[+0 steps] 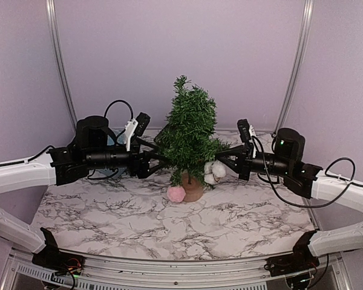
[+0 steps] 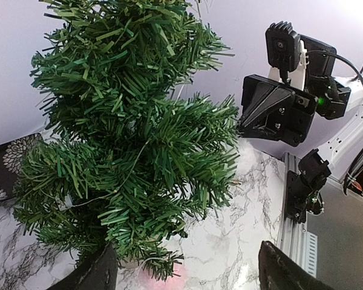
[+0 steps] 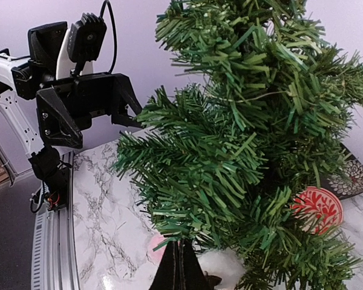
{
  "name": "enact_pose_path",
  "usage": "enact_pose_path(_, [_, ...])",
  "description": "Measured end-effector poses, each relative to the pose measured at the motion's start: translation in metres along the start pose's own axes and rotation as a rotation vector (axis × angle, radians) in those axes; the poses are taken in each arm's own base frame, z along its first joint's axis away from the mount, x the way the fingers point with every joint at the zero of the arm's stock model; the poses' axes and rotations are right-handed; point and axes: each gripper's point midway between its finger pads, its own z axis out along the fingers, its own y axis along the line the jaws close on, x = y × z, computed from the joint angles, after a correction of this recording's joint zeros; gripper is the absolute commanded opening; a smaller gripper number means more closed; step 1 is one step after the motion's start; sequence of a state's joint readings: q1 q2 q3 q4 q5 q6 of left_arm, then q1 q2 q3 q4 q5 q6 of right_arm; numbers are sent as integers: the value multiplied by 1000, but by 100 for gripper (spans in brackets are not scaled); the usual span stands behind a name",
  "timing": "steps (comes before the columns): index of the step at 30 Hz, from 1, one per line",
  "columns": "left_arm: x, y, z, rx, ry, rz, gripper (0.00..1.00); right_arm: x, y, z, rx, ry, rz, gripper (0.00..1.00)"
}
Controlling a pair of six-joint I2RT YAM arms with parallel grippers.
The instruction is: Decorate the small christmas tree
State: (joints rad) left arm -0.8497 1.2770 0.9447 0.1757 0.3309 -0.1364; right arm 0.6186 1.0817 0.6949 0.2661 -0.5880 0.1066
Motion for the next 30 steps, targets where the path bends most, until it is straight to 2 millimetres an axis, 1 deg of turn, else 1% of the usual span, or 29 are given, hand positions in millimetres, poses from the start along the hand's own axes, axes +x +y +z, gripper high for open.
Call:
enact_pose_path(6, [2,4,1,-19,3,9,80,1,-17,0,97,-1,-19,0])
enact_pose_path(12, [6,7,4,-30,14,12,80,10,-35,-3,201,33,-21,0])
enact_pose_path(18, [7,8,5,-33,17,18,80,19,-43,-6,247,69,-14,0])
enact_pose_path(21, [8,8,5,-33,19,19,80,22,-44,-7,257,78,-10,6])
enact_pose_path(25, [10,9,7,-33,24,20,80,21,-45,-8,266,77,-10,19])
enact_pose_path(30, [13,10,9,-34,32,17,80,16,-44,-12,278,64,-14,44])
